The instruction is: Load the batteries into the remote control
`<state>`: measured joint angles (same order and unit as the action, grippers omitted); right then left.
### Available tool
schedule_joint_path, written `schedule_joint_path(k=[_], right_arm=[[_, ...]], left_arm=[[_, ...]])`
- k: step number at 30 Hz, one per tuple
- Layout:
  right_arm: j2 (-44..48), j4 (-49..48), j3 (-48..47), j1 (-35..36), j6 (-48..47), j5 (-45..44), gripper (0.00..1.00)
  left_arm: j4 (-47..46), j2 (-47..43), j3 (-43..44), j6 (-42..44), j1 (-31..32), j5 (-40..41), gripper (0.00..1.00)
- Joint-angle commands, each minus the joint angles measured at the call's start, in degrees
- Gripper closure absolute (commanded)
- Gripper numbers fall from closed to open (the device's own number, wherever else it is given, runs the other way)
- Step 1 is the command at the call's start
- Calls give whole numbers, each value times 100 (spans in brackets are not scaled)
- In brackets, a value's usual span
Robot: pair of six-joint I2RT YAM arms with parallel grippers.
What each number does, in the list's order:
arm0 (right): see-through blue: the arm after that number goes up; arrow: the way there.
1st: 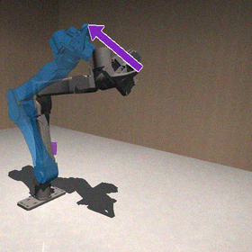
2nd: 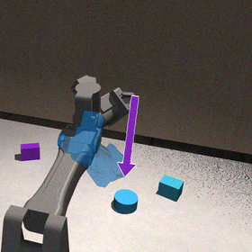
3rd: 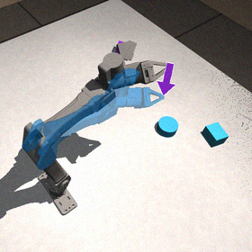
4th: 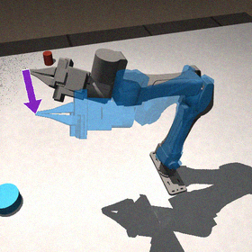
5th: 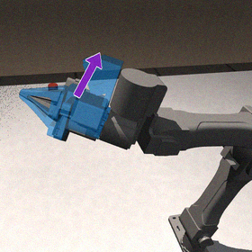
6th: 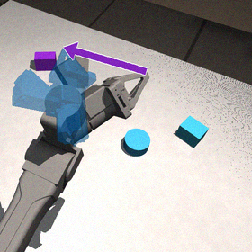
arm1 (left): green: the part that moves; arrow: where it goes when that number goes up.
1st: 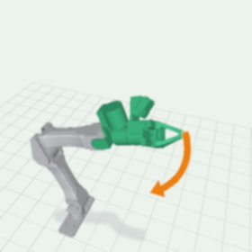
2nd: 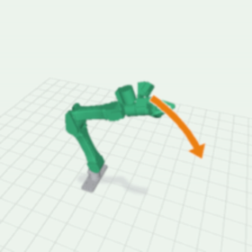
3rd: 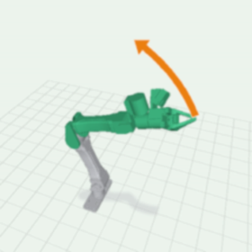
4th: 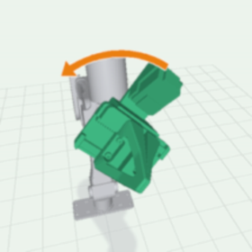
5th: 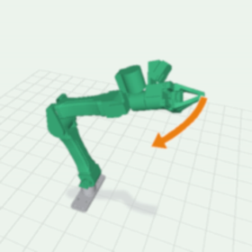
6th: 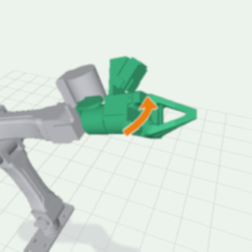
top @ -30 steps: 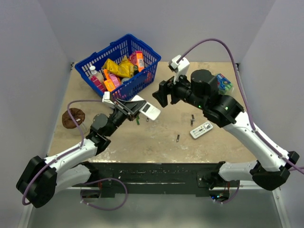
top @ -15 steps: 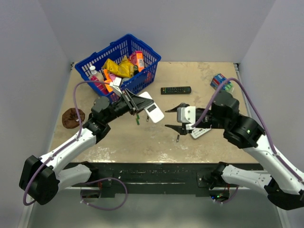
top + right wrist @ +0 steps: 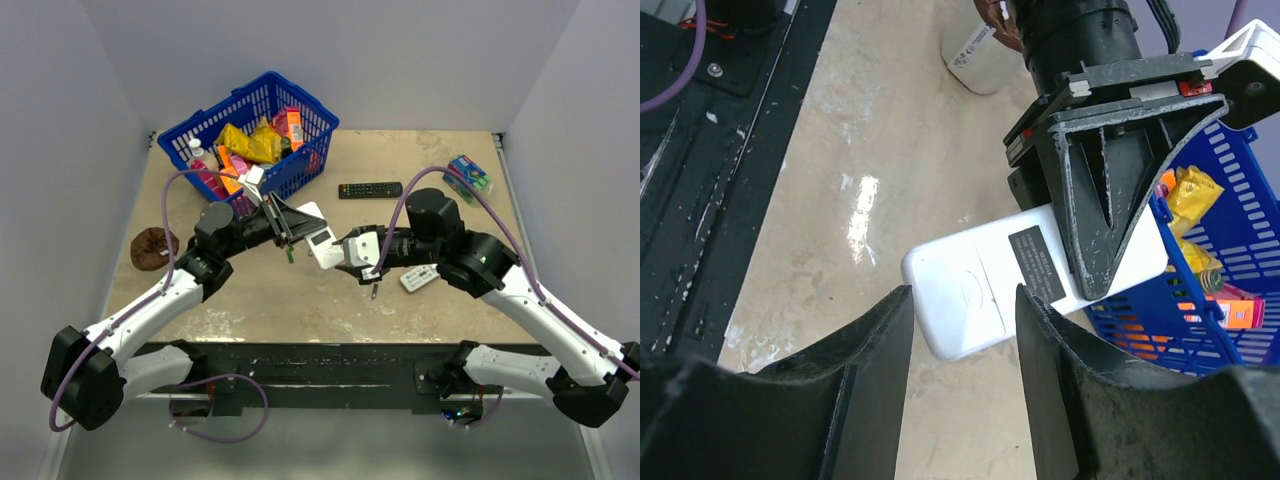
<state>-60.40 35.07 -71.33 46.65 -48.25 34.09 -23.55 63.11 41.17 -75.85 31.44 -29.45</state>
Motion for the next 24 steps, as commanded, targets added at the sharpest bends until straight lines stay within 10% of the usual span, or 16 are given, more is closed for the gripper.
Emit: schedule_joint_path(k=[1, 7, 15, 24], right_arm=[[20, -185, 93, 2, -237, 186, 52], [37, -508, 172, 2, -63, 81, 53], [318, -1977, 883, 2, 2371, -1192, 45], [1021, -2417, 2246, 80, 1609, -122, 40]], left_arm=[[-246, 8, 322, -79, -33, -192, 100], [156, 43, 365, 254, -42, -70, 100], [2029, 377, 480, 1670, -41, 546, 100], [1898, 667, 506, 1592, -42, 203, 100]])
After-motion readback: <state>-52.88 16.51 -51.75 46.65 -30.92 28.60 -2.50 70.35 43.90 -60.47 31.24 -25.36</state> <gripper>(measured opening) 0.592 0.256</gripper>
